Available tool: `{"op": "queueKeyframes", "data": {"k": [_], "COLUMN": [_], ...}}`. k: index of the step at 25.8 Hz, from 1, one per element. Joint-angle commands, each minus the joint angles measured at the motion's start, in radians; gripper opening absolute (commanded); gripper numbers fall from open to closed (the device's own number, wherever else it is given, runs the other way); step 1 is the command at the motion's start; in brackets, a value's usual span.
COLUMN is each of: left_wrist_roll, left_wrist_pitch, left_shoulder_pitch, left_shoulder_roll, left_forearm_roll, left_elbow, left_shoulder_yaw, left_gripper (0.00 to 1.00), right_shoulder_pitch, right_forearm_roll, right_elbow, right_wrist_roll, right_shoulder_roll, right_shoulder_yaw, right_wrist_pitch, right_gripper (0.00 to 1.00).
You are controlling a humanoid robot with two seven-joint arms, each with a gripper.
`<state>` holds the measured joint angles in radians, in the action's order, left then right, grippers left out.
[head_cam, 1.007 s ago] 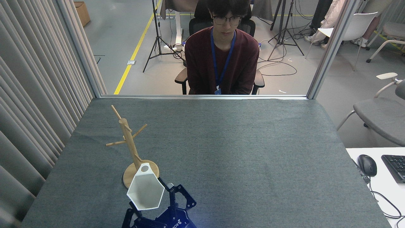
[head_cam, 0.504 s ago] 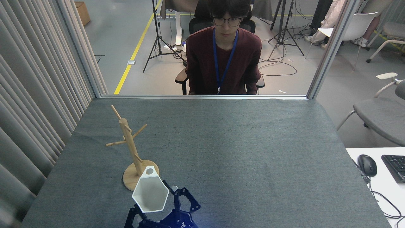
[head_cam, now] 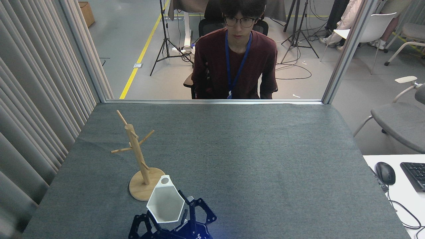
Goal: Hang cup on storage rack
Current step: 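Bring the left gripper to the cup and grasp it beside the right gripper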
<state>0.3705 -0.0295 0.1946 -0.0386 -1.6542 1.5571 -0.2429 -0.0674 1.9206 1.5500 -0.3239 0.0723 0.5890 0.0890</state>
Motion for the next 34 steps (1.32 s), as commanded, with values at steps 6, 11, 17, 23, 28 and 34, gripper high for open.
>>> {"op": "queueKeyframes", "data": {"k": [6,11,17,23,28,34], "left_wrist_roll": [0.004,0.001,-0.007,0.002,0.002,0.002], "left_wrist_pitch": [0.003,0.002,0.003,0.002,0.002,0.007], "left_shoulder_pitch": [-0.012,-0.015,-0.021,-0.027,-0.03,-0.03], "left_shoulder_roll": [0.0,0.0,0.002,-0.001,0.003,0.014], "left_forearm_roll": [0.004,0.004,0.004,0.005,0.005,-0.001], "left_elbow": [0.004,0.011,0.017,0.008,0.008,0.0], "left_shoulder_yaw": [0.002,0.002,0.002,0.004,0.004,0.002], "left_gripper": [1.0,1.0,1.0,1.0,0.96,0.43], "right_shoulder_pitch": [-0.037,-0.04,-0.04,-0.038,-0.038,-0.038], "right_forearm_roll": [0.0,0.002,0.002,0.002,0.002,0.002], "right_elbow": [-0.01,-0.01,-0.01,-0.008,-0.007,-0.002], "right_wrist_roll": [-0.003,-0.003,-0.003,-0.003,-0.003,-0.003], "right_shoulder_roll": [0.0,-0.002,-0.002,0.0,0.0,0.0], "right_shoulder_yaw": [0.003,0.002,0.0,0.0,0.0,-0.002], "right_wrist_pitch": [0.0,0.0,0.0,0.0,0.0,0.0], "right_gripper": [0.62,0.62,0.63,0.63,0.63,0.63]}}
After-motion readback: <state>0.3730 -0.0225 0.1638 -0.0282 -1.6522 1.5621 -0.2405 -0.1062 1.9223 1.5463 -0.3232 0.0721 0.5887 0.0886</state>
